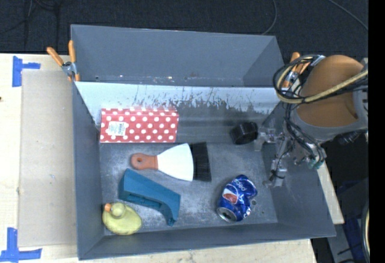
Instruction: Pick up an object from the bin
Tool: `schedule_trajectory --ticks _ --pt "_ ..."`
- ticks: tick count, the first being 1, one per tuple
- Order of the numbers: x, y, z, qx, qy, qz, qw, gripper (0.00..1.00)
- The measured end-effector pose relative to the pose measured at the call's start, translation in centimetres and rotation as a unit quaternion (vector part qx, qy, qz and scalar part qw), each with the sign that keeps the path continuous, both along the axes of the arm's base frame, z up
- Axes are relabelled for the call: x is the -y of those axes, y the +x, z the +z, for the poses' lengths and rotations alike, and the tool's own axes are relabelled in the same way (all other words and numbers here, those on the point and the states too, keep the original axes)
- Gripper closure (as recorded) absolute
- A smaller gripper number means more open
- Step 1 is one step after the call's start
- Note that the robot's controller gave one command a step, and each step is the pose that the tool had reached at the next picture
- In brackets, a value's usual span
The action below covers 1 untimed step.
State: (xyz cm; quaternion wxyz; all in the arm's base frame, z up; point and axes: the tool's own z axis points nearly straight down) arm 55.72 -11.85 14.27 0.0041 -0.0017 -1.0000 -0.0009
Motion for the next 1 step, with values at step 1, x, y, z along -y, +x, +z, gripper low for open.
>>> schedule_trajectory --ticks 1 --pt "-0.02 0.16 0.45 0.0033 -0.001 0.001 1.0000 0.00"
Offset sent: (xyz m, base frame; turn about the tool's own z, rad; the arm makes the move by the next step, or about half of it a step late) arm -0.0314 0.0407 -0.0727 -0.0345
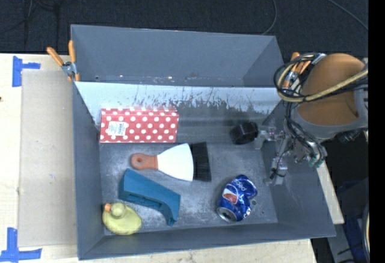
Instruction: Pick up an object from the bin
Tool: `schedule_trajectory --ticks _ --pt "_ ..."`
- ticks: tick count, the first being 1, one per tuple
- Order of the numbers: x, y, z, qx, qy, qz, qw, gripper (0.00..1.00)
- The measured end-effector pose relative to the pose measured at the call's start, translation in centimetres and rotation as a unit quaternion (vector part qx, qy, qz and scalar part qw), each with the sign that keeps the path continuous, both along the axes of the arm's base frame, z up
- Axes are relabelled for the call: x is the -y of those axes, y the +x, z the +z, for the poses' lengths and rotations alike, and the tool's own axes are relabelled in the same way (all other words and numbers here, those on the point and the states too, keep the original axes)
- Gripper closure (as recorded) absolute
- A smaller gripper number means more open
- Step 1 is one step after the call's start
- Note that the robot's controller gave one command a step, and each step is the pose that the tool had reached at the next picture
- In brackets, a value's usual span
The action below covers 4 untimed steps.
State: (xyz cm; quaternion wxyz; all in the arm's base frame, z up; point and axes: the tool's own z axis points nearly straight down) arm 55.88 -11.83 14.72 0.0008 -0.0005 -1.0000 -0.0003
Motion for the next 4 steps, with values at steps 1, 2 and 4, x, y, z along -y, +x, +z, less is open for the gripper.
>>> schedule_trajectory --ticks 1,2,4 --pt "-2.6 -2.1 -5.0 0.0005 0.000 0.010 1.0000 0.00" --pt "-5.4 -5.5 -7.8 -0.0039 0.001 0.088 0.9961 0.00" --pt "-9.0 -7.5 -7.8 -0.0013 0.000 0.029 0.9996 1.00"
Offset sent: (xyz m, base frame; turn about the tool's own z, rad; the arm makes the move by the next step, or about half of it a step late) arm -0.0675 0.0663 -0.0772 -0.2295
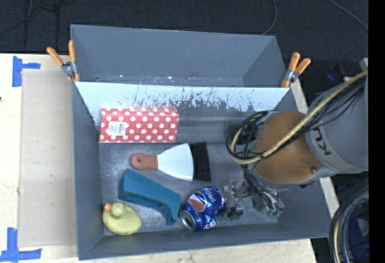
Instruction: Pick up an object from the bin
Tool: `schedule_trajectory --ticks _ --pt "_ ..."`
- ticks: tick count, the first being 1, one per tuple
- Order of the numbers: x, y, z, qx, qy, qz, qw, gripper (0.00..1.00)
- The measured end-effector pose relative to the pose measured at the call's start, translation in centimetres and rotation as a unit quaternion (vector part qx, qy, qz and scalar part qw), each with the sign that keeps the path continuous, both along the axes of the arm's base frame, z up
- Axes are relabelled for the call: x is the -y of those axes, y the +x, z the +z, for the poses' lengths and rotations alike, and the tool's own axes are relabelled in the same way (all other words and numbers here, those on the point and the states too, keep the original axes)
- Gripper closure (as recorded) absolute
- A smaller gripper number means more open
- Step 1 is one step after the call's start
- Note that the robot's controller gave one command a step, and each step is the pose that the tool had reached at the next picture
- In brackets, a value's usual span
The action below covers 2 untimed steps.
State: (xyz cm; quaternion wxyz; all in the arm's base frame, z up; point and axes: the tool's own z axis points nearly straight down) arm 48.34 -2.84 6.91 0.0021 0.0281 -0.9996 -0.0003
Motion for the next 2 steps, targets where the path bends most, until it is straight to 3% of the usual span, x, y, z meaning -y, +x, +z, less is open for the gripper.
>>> schedule_trajectory --ticks 1,2 --pt "0.4 1.7 4.5 -0.0023 0.000 0.027 0.9996 1.00" --pt "-4.9 1.0 -0.2 -0.0033 0.001 -0.019 0.9998 0.00"
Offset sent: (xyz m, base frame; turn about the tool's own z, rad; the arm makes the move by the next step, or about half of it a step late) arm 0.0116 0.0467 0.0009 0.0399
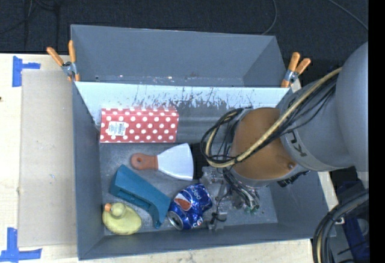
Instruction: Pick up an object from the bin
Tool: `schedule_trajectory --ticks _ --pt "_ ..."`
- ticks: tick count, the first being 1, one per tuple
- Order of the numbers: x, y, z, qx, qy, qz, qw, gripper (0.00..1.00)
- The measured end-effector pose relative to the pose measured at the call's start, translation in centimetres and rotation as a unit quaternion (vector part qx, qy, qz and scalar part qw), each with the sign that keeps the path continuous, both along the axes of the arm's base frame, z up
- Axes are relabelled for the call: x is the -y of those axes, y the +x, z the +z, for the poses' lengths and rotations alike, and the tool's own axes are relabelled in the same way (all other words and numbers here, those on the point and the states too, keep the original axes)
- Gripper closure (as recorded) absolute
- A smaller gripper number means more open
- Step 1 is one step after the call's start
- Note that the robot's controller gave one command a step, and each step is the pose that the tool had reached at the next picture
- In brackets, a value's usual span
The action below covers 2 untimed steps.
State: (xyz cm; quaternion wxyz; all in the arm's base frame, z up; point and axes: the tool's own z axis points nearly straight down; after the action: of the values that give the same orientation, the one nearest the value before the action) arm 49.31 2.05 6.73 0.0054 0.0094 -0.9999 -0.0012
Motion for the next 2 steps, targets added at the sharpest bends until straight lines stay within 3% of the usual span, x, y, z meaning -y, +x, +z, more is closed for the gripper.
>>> schedule_trajectory --ticks 2 --pt "-0.03 -0.60 0.22 0.0026 -0.001 -0.014 0.9999 0.00"
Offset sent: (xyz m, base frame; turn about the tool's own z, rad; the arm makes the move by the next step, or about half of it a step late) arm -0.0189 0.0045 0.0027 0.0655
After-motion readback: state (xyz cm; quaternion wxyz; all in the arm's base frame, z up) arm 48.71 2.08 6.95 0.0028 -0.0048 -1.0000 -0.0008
